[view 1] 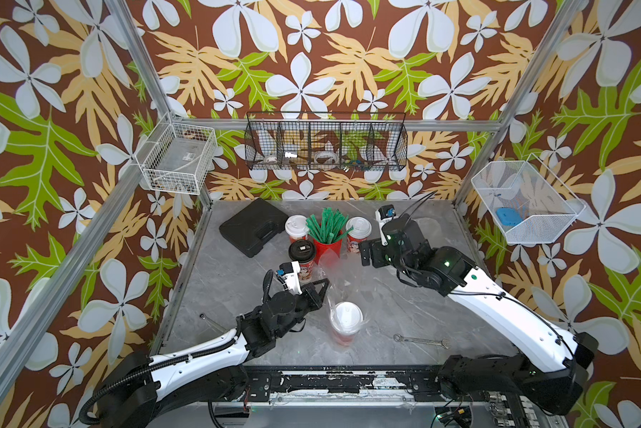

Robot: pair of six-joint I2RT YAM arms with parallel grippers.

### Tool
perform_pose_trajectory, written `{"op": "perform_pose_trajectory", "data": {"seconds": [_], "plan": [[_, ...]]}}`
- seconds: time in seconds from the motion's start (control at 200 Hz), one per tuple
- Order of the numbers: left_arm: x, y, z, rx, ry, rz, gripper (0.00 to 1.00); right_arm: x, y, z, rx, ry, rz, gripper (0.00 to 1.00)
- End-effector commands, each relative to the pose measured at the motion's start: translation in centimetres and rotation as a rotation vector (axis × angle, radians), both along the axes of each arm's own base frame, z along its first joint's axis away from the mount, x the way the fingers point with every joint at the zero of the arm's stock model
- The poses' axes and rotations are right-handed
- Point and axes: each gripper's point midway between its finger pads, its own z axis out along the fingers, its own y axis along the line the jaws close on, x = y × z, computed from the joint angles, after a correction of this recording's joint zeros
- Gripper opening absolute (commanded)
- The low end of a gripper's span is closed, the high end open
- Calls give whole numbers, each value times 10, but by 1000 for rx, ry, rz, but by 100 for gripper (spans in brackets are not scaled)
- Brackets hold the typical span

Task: Pack milk tea into plastic carrier bags
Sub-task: Pick up the milk tea cup at the center of the board.

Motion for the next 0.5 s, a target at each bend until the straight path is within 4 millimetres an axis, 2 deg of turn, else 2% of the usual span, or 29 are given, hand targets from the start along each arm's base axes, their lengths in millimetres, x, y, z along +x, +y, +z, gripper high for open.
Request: {"op": "perform_pose_trajectory", "data": {"seconds": [0.0, 0.09, 0.31, 0.496], "plan": [[1, 2, -5, 9, 28, 16, 0, 22, 4, -2, -14, 10, 44, 99], [1, 3, -8, 14, 40, 22, 0, 45, -2, -18, -53, 56, 29, 98], [5, 5, -8, 82, 37, 37, 0, 93, -4, -53, -44, 166, 22, 92], [5, 7, -11, 137, 38, 41, 0, 116, 16, -67, -41, 195, 73, 90]]}}
